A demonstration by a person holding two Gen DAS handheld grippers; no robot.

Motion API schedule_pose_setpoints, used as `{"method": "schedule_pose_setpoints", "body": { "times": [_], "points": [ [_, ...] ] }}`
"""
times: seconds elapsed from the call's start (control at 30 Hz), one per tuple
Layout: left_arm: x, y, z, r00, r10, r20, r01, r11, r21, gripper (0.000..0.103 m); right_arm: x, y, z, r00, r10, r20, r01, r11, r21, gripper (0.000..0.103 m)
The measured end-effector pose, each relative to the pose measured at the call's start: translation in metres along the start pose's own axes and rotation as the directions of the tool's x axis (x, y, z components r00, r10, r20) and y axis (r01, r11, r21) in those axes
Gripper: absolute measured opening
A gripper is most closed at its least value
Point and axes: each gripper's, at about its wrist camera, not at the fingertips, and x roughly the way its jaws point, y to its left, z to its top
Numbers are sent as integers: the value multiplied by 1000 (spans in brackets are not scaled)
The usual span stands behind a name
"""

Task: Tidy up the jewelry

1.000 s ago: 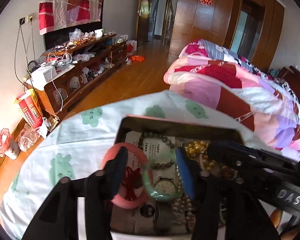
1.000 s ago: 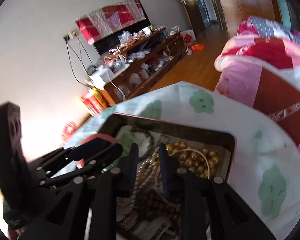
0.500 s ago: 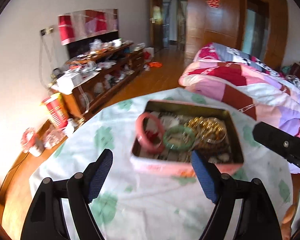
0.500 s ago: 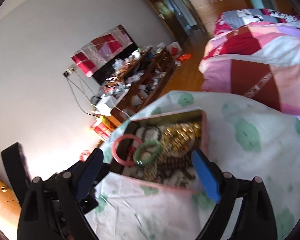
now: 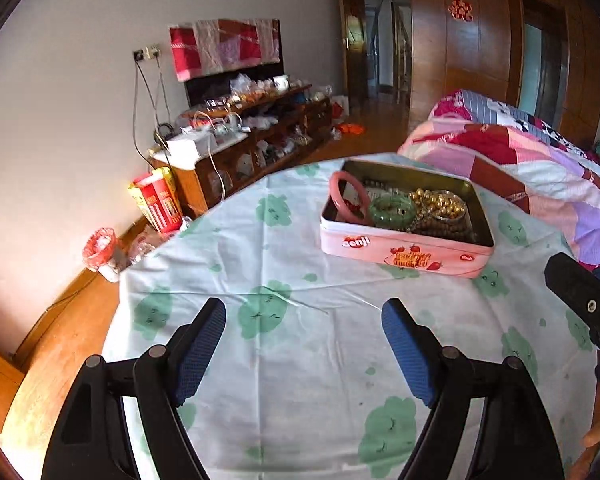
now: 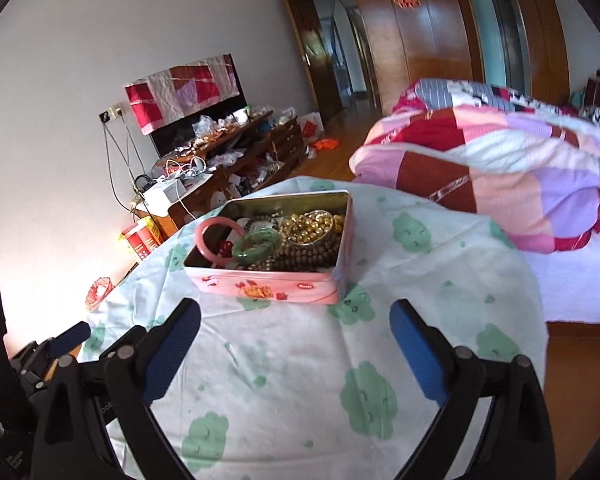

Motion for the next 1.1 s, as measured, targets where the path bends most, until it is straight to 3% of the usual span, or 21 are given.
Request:
{"method": "schedule_pose_setpoints", "body": {
  "times": [0.3,0.57,0.97,1.1],
  "points": [
    [-43,0,8,990,54,127,-57,998,15,81,-48,18,6,984,-49,172,63,995,-78,103],
    [-67,-2,15,976,83,202,-90,996,27,84,-68,25,18,968,-27,249,46,996,-71,103],
    [-91,3,22,958,56,280,-56,998,-9,87,-92,28,24,934,-15,357,41,997,-65,103],
    [-93,5,22,959,50,279,-47,999,-16,88,-92,29,25,933,-12,360,40,997,-69,103]
  ]
}}
